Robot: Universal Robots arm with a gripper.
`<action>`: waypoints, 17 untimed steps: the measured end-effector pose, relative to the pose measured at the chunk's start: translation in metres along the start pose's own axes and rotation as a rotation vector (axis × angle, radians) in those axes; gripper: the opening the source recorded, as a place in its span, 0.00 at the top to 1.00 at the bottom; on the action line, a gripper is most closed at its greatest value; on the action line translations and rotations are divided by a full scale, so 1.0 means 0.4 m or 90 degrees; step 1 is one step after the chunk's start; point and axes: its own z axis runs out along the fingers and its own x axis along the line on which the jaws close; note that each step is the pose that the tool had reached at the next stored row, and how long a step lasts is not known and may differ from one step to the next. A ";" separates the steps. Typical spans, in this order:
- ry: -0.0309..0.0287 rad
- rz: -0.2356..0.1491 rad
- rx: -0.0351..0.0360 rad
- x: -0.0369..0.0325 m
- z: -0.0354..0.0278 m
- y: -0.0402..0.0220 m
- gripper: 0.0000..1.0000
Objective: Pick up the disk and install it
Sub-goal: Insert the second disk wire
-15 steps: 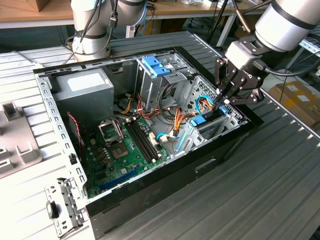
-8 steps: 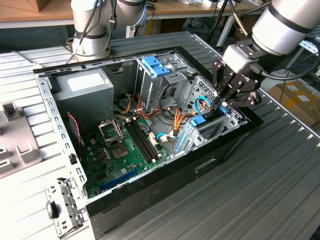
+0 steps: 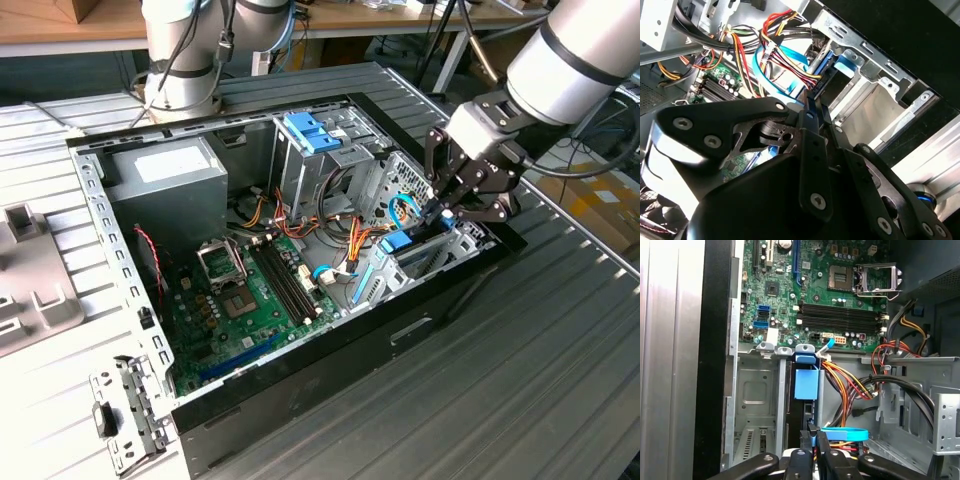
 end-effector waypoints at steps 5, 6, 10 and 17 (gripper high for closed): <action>-0.0001 0.000 0.0000 0.002 0.011 -0.001 0.84; -0.0001 0.000 0.0000 0.002 0.013 -0.001 0.84; 0.0000 0.000 0.0001 0.003 0.016 -0.001 0.84; 0.0001 0.000 0.0000 0.005 0.018 0.009 0.84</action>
